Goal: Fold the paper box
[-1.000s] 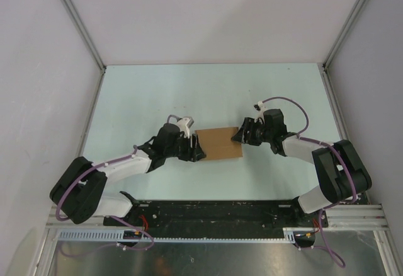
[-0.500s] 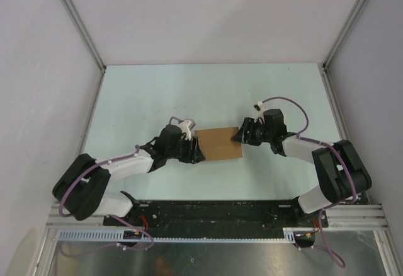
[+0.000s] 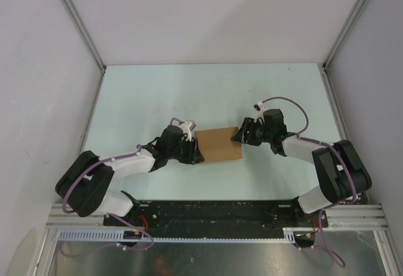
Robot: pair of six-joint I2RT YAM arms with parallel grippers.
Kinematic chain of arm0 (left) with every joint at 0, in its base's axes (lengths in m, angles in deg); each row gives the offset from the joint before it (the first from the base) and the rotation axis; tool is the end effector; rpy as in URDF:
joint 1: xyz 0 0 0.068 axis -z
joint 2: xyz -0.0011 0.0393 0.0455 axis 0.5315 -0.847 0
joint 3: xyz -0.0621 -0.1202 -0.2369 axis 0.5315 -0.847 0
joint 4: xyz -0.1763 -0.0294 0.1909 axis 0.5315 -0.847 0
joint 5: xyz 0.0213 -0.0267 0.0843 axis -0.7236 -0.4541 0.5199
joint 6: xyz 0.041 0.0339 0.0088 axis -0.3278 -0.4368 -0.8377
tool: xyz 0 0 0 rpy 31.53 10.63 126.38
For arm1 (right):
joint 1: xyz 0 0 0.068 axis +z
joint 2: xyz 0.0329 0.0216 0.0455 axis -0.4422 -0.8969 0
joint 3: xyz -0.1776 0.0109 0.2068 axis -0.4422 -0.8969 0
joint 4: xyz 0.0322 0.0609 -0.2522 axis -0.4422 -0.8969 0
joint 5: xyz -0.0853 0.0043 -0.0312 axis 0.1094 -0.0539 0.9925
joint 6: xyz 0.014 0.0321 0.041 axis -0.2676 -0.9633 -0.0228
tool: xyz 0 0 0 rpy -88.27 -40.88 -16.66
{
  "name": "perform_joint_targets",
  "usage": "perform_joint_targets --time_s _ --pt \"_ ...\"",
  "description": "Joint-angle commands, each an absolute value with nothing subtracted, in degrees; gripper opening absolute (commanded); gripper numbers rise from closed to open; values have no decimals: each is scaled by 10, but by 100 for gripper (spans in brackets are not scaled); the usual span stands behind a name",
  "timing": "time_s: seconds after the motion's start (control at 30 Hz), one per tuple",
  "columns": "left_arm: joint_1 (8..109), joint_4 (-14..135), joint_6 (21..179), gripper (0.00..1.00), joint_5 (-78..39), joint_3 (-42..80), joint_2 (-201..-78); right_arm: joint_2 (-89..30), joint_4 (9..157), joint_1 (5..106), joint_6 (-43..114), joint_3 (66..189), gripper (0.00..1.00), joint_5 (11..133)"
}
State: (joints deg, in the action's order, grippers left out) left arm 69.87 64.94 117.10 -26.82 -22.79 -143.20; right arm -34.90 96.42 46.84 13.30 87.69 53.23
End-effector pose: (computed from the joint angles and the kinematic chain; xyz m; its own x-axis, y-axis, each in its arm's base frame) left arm 0.1978 -0.1654 0.1547 -0.8280 0.0503 -0.5585 0.3943 0.7604 -0.5161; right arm 0.2654 0.1166 0.1611 -0.8118 0.1595 -0.5618 -0.2829 0.7343 0.6171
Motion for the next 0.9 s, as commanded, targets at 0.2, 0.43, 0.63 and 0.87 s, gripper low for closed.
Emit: perform_joint_targets --time_s 0.2,0.43,0.63,0.87 --pt "702 664 1155 45 -251 -212 -1449 -348 973 466 135 896 57 528" --pt "702 647 1139 45 -233 -202 -1451 -352 977 465 135 896 57 527" --pt "702 631 1131 48 -232 -197 -1437 -355 978 465 134 896 57 525" --pt "701 618 1128 52 -227 -194 -1404 -354 983 465 132 896 57 522"
